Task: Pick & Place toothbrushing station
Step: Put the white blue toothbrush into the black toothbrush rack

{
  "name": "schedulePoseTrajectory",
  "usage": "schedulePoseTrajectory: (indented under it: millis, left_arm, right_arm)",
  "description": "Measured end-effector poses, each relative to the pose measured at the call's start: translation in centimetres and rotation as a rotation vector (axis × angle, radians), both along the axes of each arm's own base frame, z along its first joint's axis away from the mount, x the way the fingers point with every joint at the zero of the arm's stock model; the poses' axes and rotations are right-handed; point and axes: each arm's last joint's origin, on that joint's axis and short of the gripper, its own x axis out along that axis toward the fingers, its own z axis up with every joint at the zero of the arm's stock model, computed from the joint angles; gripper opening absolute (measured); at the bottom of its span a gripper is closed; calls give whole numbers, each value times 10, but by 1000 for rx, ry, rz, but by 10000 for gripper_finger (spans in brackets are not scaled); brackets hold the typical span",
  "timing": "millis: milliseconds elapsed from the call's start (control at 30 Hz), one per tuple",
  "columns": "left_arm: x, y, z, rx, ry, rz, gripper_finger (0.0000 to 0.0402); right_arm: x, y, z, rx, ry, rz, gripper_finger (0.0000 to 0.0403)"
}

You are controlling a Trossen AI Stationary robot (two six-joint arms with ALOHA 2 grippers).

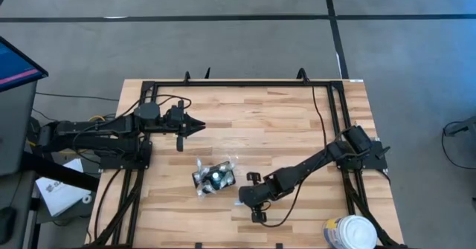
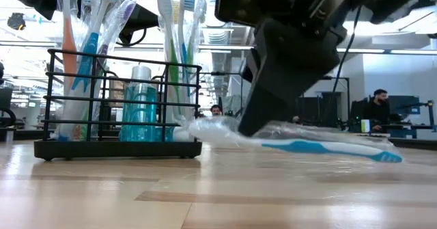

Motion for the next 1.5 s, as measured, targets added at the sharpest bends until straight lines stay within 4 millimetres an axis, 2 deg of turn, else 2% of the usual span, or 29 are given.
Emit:
schedulePoseTrajectory:
  millis: [300, 400, 633, 833, 1000, 1100, 1233, 1333, 1500]
  left_arm:
    - [0, 0, 0, 0, 0, 0, 53]
    - [0, 0, 0, 0, 0, 0, 53]
    - [0, 0, 0, 0, 0, 0, 53]
    - [0, 0, 0, 0, 0, 0, 53]
    - [0, 0, 0, -1, 1, 0, 53]
    - [0, 0, 0, -1, 1, 0, 53]
    - [0, 0, 0, 0, 1, 0, 53]
    - [0, 0, 0, 2, 0, 0, 53]
    - [0, 0, 0, 4, 1, -1, 53]
  right_arm:
    - [6, 1, 20, -87, 1, 8, 0]
    - [8, -5, 26, -112, 4, -5, 0]
    - [-6, -19, 58, -190, 8, 7, 0]
    - [-24, -43, 77, -226, -27, -65, 0]
    - [-30, -60, 87, -219, -140, -56, 0]
    - [-40, -78, 85, -216, -147, -98, 0]
    - [-48, -97, 89, -182, -275, -162, 0]
    - [-53, -103, 93, -155, -377, -169, 0]
    - [-50, -111, 103, -113, -537, -211, 0]
